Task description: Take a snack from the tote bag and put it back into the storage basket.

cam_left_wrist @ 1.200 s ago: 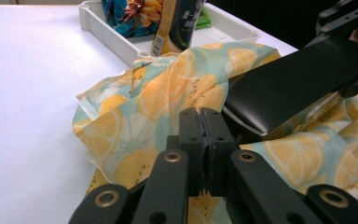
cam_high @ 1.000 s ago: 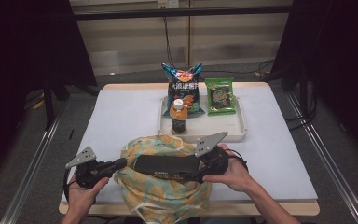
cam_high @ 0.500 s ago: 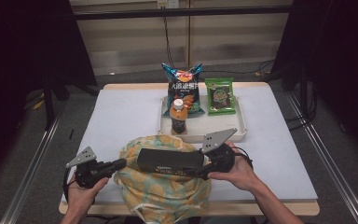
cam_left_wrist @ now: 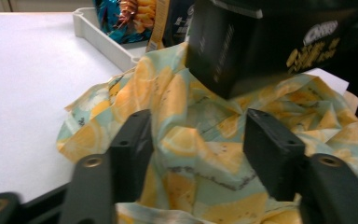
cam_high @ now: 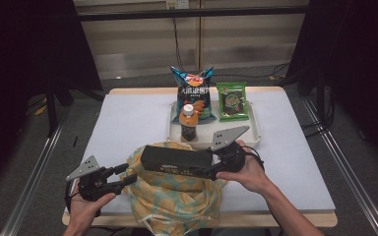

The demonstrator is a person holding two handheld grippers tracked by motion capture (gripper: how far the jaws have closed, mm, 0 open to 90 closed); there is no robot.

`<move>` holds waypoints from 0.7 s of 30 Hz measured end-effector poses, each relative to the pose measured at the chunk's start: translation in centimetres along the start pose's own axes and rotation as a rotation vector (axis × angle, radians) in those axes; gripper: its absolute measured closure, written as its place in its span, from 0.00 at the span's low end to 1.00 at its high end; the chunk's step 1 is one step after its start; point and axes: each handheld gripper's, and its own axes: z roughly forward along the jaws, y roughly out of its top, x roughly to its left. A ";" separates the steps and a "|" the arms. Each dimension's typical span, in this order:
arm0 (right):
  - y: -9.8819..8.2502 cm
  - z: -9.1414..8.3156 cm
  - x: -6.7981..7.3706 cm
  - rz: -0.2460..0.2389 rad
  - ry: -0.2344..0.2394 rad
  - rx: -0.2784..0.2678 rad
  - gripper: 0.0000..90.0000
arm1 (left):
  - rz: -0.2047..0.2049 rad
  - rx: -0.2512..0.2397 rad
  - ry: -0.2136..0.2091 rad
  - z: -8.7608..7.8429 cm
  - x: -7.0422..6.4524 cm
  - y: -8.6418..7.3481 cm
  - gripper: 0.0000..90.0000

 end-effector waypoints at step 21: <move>0.4 -4.8 -2.2 -0.002 -0.085 -0.039 0.49 | 0.005 0.005 0.078 -0.6 0.3 0.1 0.15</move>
